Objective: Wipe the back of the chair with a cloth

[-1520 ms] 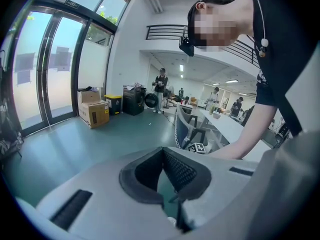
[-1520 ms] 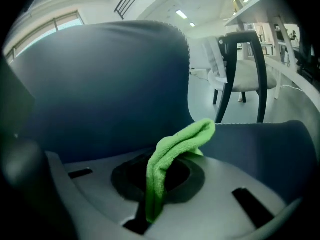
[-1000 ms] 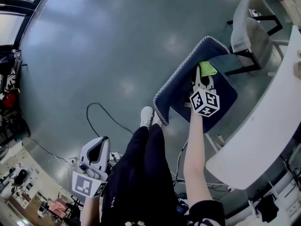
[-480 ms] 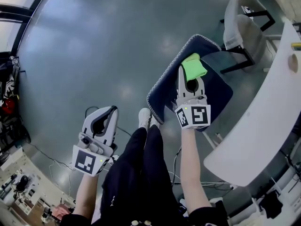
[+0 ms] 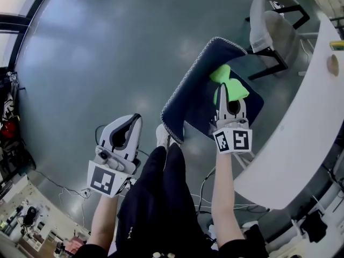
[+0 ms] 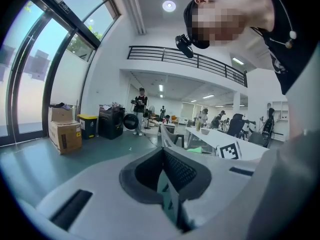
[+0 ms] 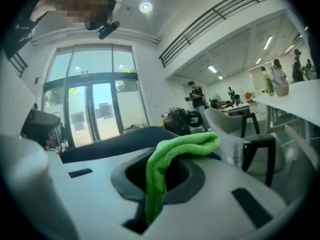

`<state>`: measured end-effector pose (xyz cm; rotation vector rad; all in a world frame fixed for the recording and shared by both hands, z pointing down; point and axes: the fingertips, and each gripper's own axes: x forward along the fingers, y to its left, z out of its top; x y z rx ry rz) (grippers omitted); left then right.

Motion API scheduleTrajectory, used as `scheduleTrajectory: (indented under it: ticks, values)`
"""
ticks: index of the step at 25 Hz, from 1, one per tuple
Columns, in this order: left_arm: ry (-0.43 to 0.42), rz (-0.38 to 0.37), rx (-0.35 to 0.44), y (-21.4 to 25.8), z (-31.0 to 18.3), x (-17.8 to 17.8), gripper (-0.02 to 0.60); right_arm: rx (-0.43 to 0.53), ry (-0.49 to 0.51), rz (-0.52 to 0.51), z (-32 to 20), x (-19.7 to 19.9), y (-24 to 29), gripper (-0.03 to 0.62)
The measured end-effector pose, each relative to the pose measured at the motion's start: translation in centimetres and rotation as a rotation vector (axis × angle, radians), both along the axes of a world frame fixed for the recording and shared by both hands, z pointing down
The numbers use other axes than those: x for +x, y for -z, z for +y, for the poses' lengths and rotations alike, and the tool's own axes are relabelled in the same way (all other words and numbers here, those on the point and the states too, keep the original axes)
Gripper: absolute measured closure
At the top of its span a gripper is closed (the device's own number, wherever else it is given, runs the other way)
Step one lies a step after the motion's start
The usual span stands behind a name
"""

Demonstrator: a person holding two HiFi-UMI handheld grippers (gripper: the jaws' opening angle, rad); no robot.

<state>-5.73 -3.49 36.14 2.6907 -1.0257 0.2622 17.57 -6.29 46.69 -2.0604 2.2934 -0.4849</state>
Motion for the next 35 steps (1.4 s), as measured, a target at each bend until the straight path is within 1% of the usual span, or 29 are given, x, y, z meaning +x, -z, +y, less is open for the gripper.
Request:
scheduleTrajectory:
  ticks: [4, 8, 11, 15, 17, 19, 22, 25, 26, 30, 35]
  values:
    - [-0.005, -0.010, -0.022, -1.0, 0.1, -0.1, 0.583, -0.142, -0.114, 0.020, 0.8, 4.2, -8.0, 0.574]
    - [0.018, -0.012, -0.043, -2.3, -0.6, -0.5, 0.583, -0.276, -0.164, 0.019, 0.6, 6.5, -15.6, 0.574]
    - [0.046, -0.010, -0.051, -3.3, -1.7, -0.4, 0.583, -0.380, -0.149, 0.019, -0.1, 6.8, -20.7, 0.574]
    - [0.052, -0.005, -0.056, -3.8, -2.6, 0.1, 0.583, -0.497, -0.121, -0.046, -0.8, 5.6, -26.0, 0.574]
    - [0.046, 0.002, -0.062, -3.9, -2.5, 0.3, 0.583, -0.531, -0.105, -0.071, -1.2, 4.6, -27.6, 0.574]
    - [0.039, -0.002, -0.072, -4.2, -2.2, 0.5, 0.583, -0.540, -0.104, -0.096, -1.6, 3.9, -28.3, 0.574]
    - [0.036, -0.008, -0.088, -4.8, -1.8, 0.4, 0.583, -0.534, -0.128, -0.143, -2.2, 3.6, -28.3, 0.574]
    - [0.035, -0.009, -0.097, -5.1, -1.6, 0.0, 0.583, -0.481, -0.145, -0.190, -2.8, 3.9, -26.7, 0.574]
    - [0.034, -0.007, -0.098, -5.1, -1.6, -0.1, 0.583, -0.461, -0.142, -0.187, -3.3, 4.0, -25.9, 0.574]
    - [0.039, 0.009, -0.098, -4.6, -1.8, -0.5, 0.583, -0.408, -0.117, -0.122, -4.8, 4.6, -22.6, 0.574]
    - [0.036, 0.014, -0.088, -4.0, -2.0, -0.8, 0.583, -0.284, -0.120, -0.100, -6.3, 4.9, -17.0, 0.574]
